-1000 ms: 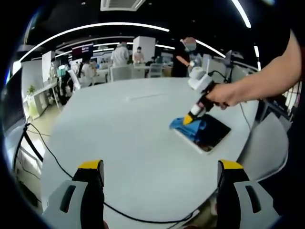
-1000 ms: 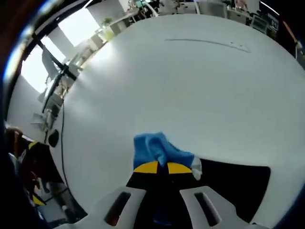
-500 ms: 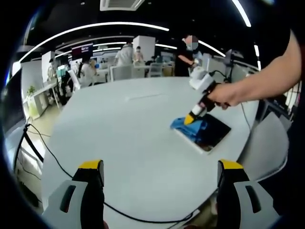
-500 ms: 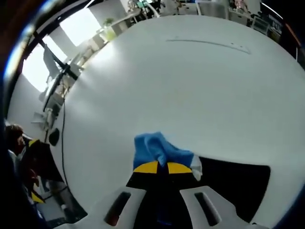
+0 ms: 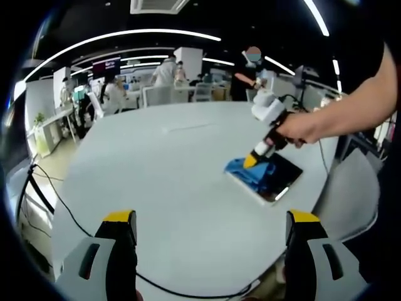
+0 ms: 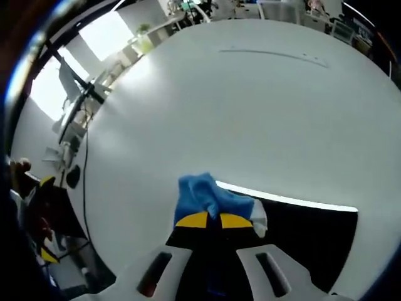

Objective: Wipe the mirror surface with the cleaning cloth until all visible marks leave the cleaned area.

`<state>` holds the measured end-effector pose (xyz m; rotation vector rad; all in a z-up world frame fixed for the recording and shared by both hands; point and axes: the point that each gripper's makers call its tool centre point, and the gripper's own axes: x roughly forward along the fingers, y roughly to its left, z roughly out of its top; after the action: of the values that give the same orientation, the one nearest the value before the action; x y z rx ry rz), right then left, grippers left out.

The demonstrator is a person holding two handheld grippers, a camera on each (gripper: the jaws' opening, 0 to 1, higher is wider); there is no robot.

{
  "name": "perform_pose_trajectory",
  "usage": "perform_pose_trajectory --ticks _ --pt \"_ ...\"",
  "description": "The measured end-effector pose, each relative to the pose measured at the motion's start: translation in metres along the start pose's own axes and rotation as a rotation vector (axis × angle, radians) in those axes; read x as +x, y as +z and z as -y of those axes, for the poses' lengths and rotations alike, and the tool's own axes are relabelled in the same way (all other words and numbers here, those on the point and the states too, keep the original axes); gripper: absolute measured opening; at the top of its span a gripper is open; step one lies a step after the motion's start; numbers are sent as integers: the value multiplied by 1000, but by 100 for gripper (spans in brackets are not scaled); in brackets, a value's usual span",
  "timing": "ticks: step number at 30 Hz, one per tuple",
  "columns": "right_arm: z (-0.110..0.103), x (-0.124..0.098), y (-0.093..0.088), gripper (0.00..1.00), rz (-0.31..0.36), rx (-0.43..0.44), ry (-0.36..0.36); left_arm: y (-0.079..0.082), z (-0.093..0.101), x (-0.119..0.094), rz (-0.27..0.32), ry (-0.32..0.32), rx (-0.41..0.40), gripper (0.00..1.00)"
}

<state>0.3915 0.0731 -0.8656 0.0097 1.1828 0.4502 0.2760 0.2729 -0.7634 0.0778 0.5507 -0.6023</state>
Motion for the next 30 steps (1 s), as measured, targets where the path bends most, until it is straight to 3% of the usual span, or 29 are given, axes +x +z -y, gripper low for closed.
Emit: perform_pose_trajectory --ticks 30 --pt "-19 -7 -32 0 -11 12 44 -1 5 3 2 -12 -1 100"
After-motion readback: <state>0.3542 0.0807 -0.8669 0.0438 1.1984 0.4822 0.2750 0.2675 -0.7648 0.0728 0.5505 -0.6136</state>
